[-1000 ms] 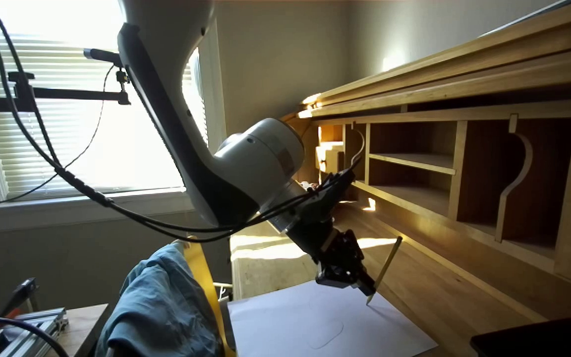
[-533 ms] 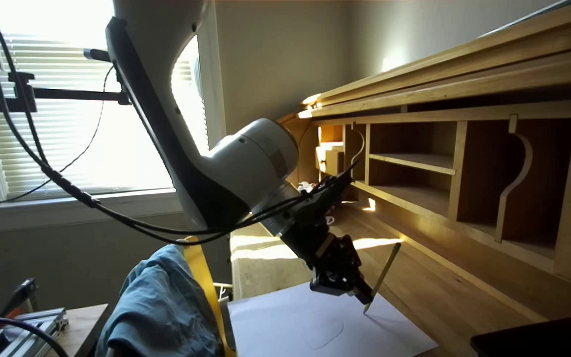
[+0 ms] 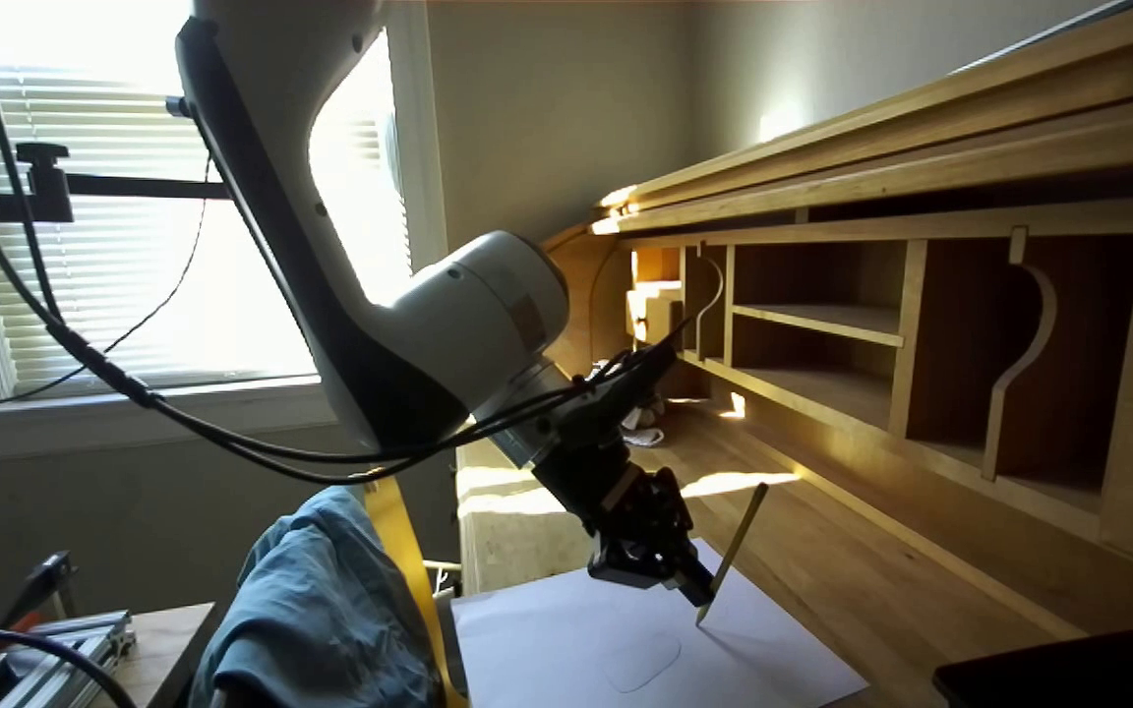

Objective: Use the pencil to draw on the piece of paper

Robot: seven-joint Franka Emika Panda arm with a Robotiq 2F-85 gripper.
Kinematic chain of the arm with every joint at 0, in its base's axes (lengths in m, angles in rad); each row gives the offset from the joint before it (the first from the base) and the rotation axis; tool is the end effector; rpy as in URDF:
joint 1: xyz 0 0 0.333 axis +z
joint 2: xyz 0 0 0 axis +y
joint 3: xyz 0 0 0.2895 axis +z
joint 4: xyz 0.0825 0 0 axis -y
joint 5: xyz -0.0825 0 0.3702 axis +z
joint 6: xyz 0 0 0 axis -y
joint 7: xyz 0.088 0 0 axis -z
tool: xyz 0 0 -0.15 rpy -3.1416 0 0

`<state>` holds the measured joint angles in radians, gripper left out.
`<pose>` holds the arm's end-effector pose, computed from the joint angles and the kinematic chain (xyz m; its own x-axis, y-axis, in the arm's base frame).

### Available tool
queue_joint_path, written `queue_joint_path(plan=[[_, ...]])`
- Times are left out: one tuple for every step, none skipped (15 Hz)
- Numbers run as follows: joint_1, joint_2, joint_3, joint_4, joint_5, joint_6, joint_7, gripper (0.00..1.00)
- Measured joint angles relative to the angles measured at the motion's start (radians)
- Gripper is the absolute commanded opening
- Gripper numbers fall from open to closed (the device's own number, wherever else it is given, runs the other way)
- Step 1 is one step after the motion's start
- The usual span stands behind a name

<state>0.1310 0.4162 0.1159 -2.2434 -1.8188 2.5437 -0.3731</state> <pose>0.5065 0.1208 0.1232 -0.3911 0.6148 -0.6849 0.6859 0.6909 0.2285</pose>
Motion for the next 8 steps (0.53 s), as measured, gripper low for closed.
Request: queue_joint_path(plan=[[0.001,-0.001,0.003,-0.001,0.0,0.0,0.0,0.02],[0.002,-0.001,0.007,-0.001,0.0,0.0,0.0,0.02],[0.003,-0.001,0.012,-0.001,0.0,0.0,0.0,0.02],[0.004,-0.001,0.018,-0.001,0.0,0.0,0.0,0.02],[0.005,-0.001,0.023,-0.001,0.0,0.0,0.0,0.02],[0.006,-0.001,0.028,-0.001,0.0,0.0,0.0,0.02],[0.007,-0.001,0.033,-0.001,0.0,0.0,0.0,0.02],[0.009,0.0,0.036,0.0,0.0,0.0,0.0,0.02]])
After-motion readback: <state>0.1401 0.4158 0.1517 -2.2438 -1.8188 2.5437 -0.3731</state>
